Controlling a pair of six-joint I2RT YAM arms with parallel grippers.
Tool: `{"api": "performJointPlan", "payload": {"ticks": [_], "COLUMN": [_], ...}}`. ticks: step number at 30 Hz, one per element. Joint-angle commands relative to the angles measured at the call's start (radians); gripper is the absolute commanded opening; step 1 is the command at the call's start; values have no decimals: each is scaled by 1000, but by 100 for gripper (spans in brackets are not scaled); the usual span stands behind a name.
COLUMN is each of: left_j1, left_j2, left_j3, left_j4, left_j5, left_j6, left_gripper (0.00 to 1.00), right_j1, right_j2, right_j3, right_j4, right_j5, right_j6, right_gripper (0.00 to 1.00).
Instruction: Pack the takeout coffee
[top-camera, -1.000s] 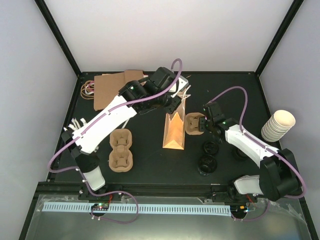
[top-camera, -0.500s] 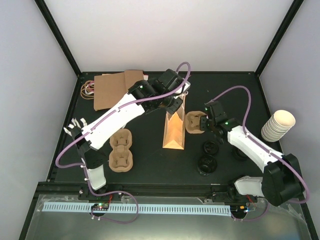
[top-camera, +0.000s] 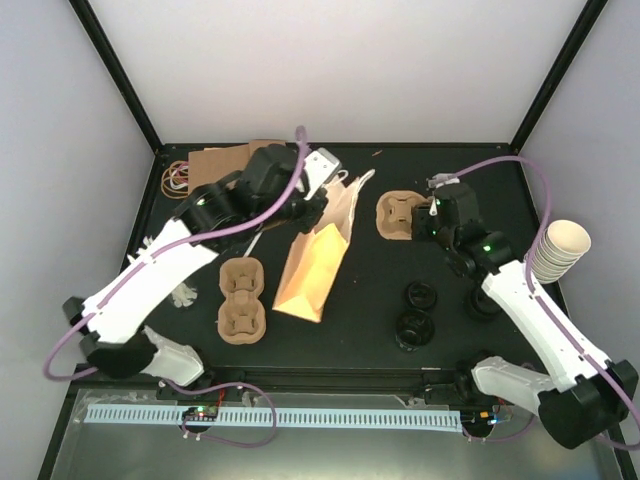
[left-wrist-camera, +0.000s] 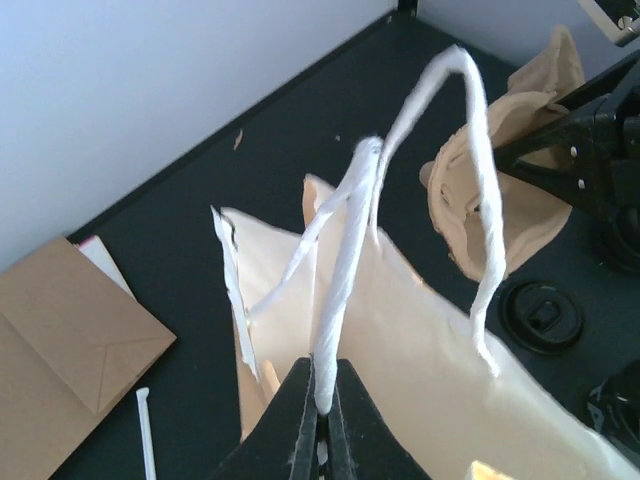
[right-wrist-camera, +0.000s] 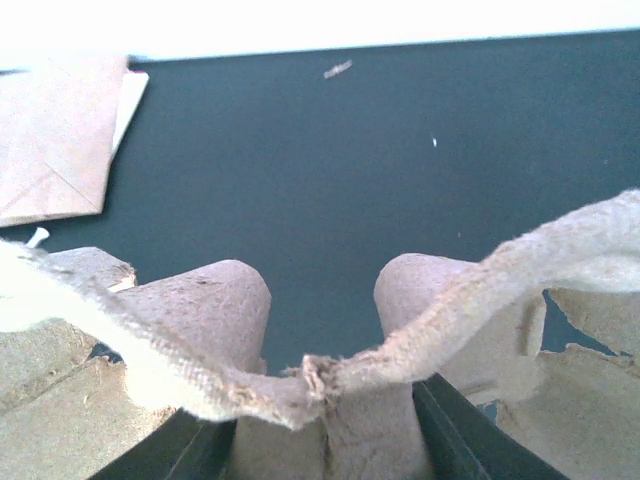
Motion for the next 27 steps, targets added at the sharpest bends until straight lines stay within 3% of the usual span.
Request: {"api": "performJointPlan", "payload": {"ticks": [1,9,17,19,27], "left_j1": [-5,-4,-5,-4,-4], "left_j2": [-112,-274,-349,-352,-347], "left_j3": [-87,-298,-410,-416,-424], "left_j4": [93,222,288,298,305], "left_j5": [45,177,278,293,302], "left_j6": [40,10,0,0,-11], "left_gripper": [2,2,2,2,2], "right_j1": [4,4,4,8,11], "right_j2": [-65,-117,-120,-108,-148], "right_j3": [62,189,290,307,332], "right_j4": [-64,-157,-191,-186,-84], "right_j5": [-14,-84,-362,-420,-263], "right_j6": [-56,-123,-189,-198,-150], "right_gripper": [41,41,44,41,37]}}
